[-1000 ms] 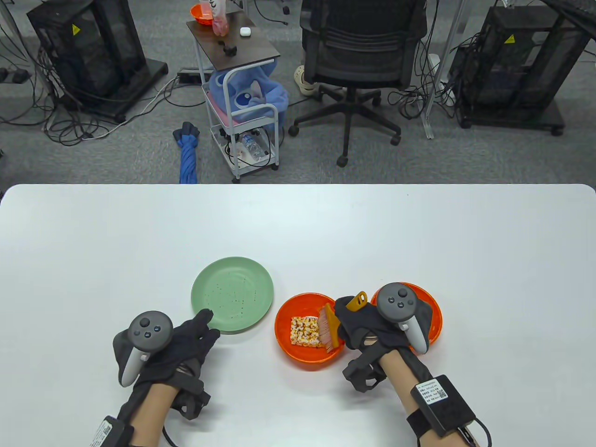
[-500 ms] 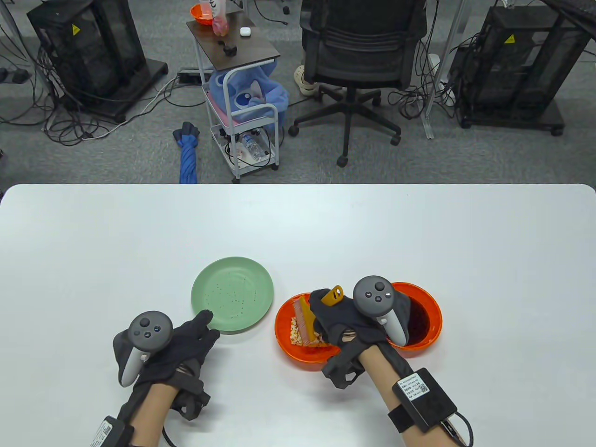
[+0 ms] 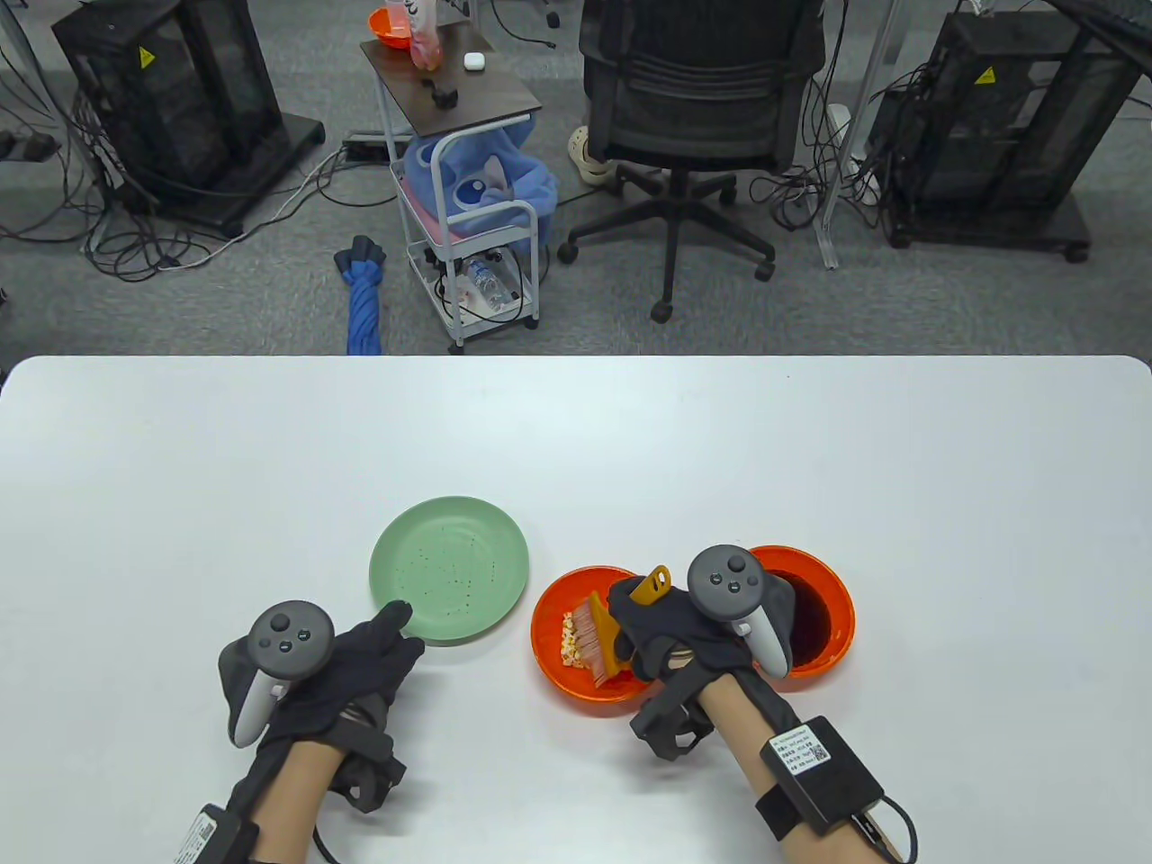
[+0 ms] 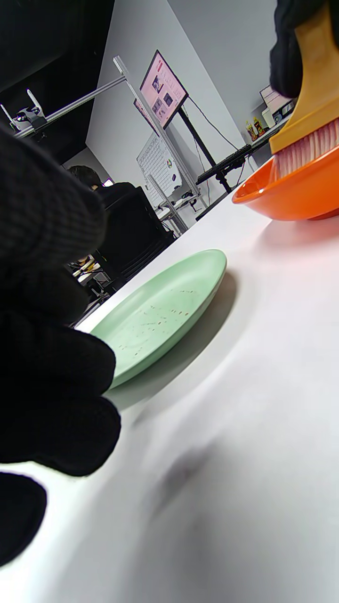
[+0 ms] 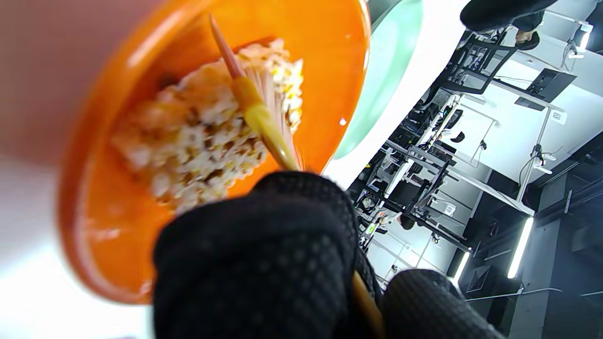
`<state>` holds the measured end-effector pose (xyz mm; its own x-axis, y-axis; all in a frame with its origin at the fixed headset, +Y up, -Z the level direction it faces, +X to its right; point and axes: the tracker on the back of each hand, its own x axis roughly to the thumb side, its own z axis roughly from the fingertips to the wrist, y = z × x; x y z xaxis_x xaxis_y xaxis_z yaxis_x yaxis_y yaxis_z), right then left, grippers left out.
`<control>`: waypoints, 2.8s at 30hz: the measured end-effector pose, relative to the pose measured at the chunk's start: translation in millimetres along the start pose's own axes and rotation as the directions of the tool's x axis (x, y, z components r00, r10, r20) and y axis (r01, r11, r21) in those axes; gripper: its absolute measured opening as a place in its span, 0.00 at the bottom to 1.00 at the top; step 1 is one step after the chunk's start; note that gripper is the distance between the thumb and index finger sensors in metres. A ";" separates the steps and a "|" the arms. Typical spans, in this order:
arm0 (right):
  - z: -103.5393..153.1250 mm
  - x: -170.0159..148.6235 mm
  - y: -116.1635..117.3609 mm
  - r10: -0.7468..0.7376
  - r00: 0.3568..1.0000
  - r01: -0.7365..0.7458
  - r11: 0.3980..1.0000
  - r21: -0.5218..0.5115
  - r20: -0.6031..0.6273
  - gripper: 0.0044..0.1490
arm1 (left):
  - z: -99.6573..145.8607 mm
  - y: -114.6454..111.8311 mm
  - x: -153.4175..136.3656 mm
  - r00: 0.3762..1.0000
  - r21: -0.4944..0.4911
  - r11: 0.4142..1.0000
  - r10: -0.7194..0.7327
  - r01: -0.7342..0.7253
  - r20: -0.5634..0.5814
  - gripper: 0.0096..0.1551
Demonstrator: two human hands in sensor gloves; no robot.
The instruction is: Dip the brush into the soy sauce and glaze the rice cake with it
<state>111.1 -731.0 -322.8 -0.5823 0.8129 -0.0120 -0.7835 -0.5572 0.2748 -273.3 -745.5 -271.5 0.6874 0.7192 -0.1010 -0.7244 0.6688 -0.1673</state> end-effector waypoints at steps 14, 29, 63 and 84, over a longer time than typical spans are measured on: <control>11.2 -3.6 -29.6 0.069 0.997 -0.071 0.996 -0.055 -0.040 0.31 | 0.7 0.4 -0.3 1.000 -0.001 1.000 0.005 -0.005 -0.009 0.37; -1.0 27.4 4.8 -0.010 0.999 0.011 1.000 -0.011 0.051 0.31 | 0.4 0.5 -0.7 1.000 -0.003 1.000 0.006 -0.006 -0.006 0.37; 16.3 4.1 -55.0 0.070 0.998 -0.070 0.987 -0.147 -0.002 0.31 | 1.0 -4.2 14.0 0.999 -0.011 1.000 -0.011 0.011 0.038 0.37; 57.4 95.5 28.2 0.926 0.334 -0.812 0.377 -0.446 0.175 0.30 | 7.5 -50.5 166.6 0.928 -0.211 0.923 0.350 -0.320 0.125 0.40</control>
<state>45.8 -659.3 -261.0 -0.8821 -0.2154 0.4190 0.0811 -0.9455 -0.3153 -122.5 -658.0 -272.4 0.3775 0.9255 -0.0293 -0.8778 0.3476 -0.3294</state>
